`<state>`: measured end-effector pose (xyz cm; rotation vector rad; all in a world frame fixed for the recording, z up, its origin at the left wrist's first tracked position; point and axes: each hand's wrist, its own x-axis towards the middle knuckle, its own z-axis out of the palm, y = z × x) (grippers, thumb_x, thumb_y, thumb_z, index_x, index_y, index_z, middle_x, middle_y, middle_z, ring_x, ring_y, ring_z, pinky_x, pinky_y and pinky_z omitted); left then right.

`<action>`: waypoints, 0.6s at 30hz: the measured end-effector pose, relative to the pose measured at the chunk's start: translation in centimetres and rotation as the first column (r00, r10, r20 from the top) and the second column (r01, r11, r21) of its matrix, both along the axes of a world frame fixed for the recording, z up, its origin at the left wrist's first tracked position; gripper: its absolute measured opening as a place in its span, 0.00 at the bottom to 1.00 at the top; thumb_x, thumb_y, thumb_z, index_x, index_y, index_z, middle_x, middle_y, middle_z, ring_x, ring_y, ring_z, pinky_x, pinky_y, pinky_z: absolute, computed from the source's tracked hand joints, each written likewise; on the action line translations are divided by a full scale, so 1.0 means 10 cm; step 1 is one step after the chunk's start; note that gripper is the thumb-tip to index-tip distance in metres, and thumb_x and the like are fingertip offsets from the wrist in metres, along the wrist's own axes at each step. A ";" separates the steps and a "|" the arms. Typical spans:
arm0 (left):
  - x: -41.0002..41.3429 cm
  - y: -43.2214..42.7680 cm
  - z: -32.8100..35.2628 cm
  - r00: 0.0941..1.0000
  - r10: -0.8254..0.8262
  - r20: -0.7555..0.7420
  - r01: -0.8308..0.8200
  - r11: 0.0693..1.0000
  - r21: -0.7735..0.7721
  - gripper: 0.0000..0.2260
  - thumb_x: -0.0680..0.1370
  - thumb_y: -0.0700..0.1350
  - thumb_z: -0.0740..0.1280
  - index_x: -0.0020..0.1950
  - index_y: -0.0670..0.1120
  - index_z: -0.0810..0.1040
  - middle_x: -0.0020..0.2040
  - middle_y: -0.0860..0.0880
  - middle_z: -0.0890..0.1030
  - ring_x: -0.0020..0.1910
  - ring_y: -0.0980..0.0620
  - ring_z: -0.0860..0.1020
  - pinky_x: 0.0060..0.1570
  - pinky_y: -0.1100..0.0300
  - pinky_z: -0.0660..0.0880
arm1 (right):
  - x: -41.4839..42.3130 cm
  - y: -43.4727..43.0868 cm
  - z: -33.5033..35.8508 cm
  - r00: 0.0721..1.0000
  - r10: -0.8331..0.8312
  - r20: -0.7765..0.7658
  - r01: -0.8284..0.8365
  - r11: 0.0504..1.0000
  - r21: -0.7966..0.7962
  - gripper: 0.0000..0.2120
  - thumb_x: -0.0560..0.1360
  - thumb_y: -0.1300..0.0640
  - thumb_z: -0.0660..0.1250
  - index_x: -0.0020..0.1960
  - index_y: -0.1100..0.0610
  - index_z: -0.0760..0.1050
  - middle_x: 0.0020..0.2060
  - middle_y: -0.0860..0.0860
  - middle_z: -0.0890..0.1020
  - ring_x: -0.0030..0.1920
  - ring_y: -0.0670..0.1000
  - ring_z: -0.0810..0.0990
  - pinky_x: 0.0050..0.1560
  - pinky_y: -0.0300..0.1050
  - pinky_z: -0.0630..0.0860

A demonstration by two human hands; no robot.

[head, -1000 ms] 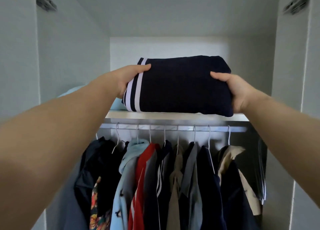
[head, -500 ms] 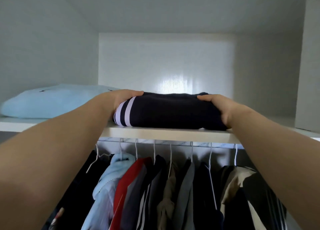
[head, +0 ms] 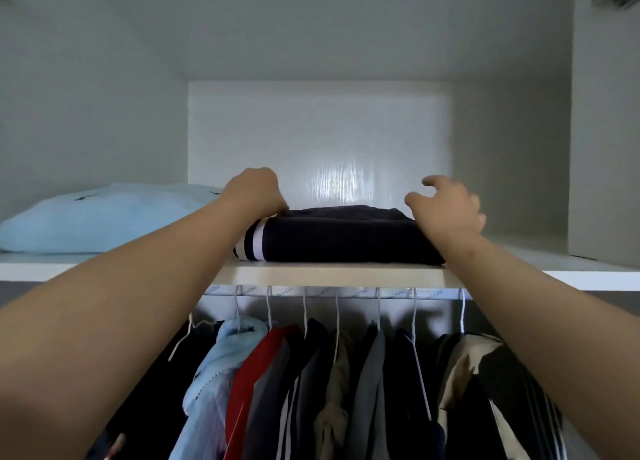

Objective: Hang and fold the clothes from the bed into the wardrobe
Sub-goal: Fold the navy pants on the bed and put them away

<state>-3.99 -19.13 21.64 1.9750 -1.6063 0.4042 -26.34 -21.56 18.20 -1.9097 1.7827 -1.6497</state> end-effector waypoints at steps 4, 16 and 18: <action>-0.28 0.26 -0.09 0.947 -0.318 0.037 0.317 0.948 0.039 0.16 0.83 0.48 0.52 0.59 0.41 0.74 0.61 0.46 0.74 0.60 0.47 0.71 0.54 0.60 0.64 | 0.11 0.21 -0.07 0.934 0.277 -0.226 -0.256 0.959 0.120 0.13 0.77 0.45 0.60 0.58 0.46 0.76 0.61 0.47 0.76 0.63 0.52 0.71 0.63 0.47 0.65; -0.03 0.19 -0.38 0.940 -0.300 0.163 0.259 0.937 0.234 0.20 0.83 0.52 0.45 0.71 0.51 0.67 0.70 0.49 0.69 0.68 0.49 0.68 0.66 0.57 0.62 | 0.55 0.10 -0.07 0.744 0.431 -0.510 -0.226 0.881 0.415 0.22 0.82 0.47 0.48 0.68 0.54 0.70 0.67 0.52 0.72 0.66 0.53 0.69 0.61 0.43 0.62; 0.00 0.16 -0.39 0.945 -0.269 0.185 0.230 0.951 0.207 0.21 0.83 0.52 0.45 0.69 0.48 0.70 0.68 0.47 0.72 0.65 0.48 0.70 0.64 0.55 0.64 | 0.57 0.06 -0.06 0.734 0.452 -0.507 -0.238 0.870 0.431 0.21 0.82 0.47 0.48 0.68 0.53 0.70 0.68 0.51 0.71 0.67 0.52 0.68 0.64 0.44 0.62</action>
